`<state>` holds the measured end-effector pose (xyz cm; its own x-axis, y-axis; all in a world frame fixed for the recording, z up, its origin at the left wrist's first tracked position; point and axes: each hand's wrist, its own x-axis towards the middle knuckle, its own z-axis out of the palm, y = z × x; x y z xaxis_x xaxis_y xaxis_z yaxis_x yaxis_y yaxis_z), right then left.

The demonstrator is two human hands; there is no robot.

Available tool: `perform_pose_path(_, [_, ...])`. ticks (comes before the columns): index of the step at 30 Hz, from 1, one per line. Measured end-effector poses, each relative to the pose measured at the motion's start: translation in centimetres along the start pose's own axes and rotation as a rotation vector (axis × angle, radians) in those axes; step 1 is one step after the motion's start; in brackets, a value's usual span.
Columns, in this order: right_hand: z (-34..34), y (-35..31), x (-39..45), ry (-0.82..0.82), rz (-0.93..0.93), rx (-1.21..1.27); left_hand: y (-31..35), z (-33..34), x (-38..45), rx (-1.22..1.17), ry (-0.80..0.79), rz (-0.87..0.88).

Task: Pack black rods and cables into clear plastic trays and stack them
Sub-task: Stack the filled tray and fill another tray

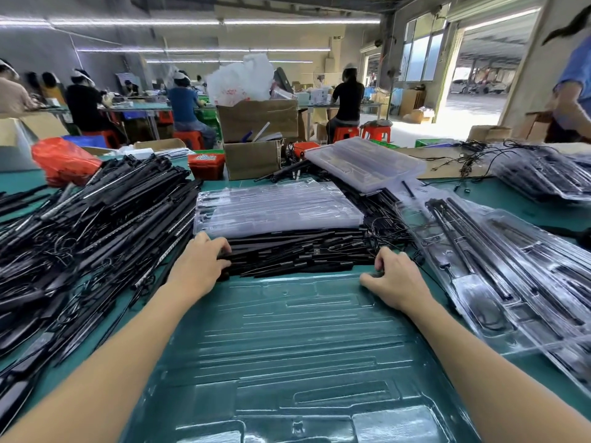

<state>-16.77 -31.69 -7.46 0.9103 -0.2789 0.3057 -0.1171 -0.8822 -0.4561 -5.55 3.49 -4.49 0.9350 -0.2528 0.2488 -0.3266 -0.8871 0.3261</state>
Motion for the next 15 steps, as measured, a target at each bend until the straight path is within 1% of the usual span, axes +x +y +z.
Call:
perform_pose_path(4, [-0.1,-0.1,0.1,-0.057,0.013,-0.033,0.7,-0.7,-1.7,-0.085,0.168,0.088])
perform_pose_path(6, [-0.1,0.0,0.1,-0.059,-0.002,-0.025,1.3,-1.3,-2.8,-0.147,0.202,0.164])
perform_pose_path(9, [-0.3,0.0,0.2,-0.066,-0.01,-0.02,2.2,-2.6,-5.1,-0.271,0.122,0.237])
perform_pose_path(12, [-0.2,0.1,0.1,-0.06,0.003,0.028,2.5,-3.5,-8.1,-0.284,0.045,0.296])
perform_pose_path(15, [-0.2,0.3,0.1,-0.077,0.002,0.071,1.9,-3.8,-11.1,-0.302,0.01,0.35])
